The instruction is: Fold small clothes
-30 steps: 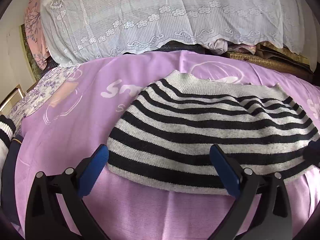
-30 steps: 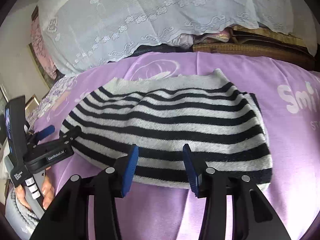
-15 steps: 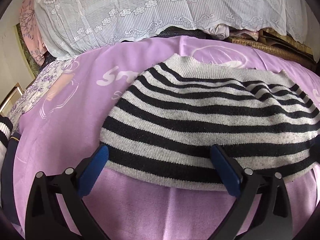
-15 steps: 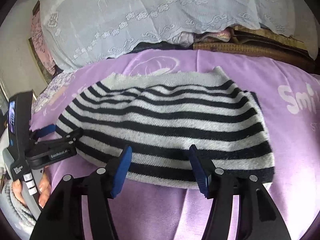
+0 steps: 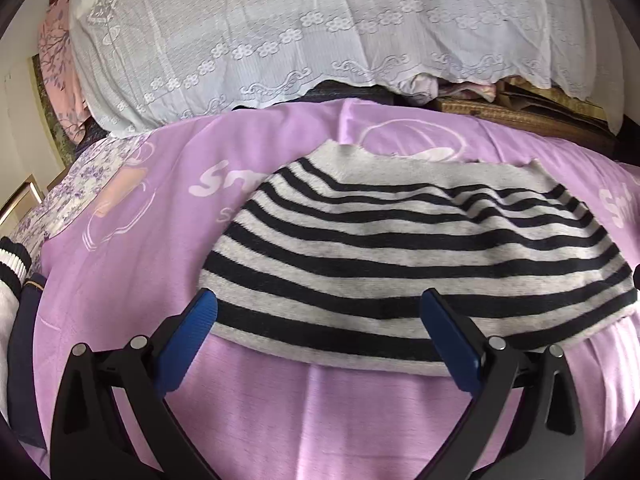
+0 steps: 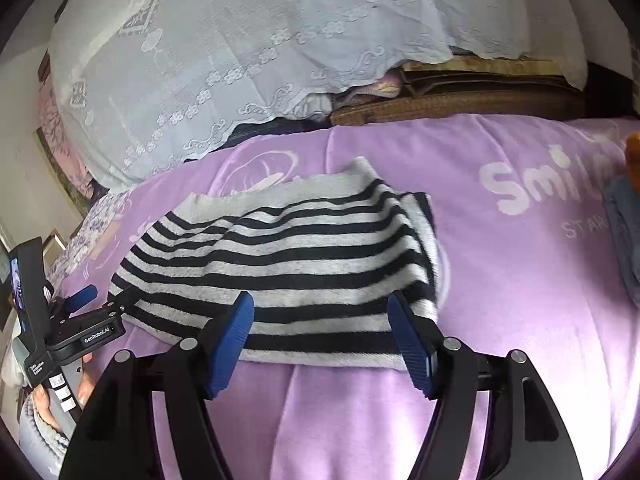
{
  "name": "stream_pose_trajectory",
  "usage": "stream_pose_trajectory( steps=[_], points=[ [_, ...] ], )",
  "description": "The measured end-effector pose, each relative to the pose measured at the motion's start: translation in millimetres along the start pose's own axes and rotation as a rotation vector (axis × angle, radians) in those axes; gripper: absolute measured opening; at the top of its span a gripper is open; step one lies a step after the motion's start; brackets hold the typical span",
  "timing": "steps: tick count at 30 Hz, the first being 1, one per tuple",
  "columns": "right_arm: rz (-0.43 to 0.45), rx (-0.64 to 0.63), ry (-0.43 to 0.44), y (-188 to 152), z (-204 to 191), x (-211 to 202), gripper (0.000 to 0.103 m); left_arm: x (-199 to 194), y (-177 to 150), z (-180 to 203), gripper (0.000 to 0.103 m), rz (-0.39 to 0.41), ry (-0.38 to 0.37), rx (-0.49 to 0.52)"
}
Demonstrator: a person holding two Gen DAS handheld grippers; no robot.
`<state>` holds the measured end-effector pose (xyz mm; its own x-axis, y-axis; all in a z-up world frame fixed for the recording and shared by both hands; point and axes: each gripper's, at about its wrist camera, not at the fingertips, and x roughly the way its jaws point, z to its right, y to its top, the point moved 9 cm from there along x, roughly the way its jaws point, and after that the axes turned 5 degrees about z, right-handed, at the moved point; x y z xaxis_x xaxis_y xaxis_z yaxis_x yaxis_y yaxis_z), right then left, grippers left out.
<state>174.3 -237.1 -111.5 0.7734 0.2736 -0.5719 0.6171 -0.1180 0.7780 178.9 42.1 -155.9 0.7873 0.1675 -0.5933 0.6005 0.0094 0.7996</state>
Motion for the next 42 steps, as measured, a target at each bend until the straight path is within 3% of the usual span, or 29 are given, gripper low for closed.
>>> stream_pose_trajectory(
  steps=[11, 24, 30, 42],
  points=[
    [-0.025, 0.193, -0.004, -23, 59, -24, 0.075, -11, 8, 35, 0.099, 0.013, -0.030, 0.062],
    [-0.080, 0.304, 0.068, -30, 64, -4, 0.076, 13, 16, 83, 0.099, -0.012, -0.069, 0.087],
    [-0.108, 0.324, 0.071, -31, 65, 16, 0.076, 35, 0, 82, 0.099, -0.064, -0.097, 0.064],
    [-0.124, 0.368, 0.097, -10, 69, 54, 0.076, 33, -2, 85, 0.099, -0.038, -0.072, 0.091]
  ],
)
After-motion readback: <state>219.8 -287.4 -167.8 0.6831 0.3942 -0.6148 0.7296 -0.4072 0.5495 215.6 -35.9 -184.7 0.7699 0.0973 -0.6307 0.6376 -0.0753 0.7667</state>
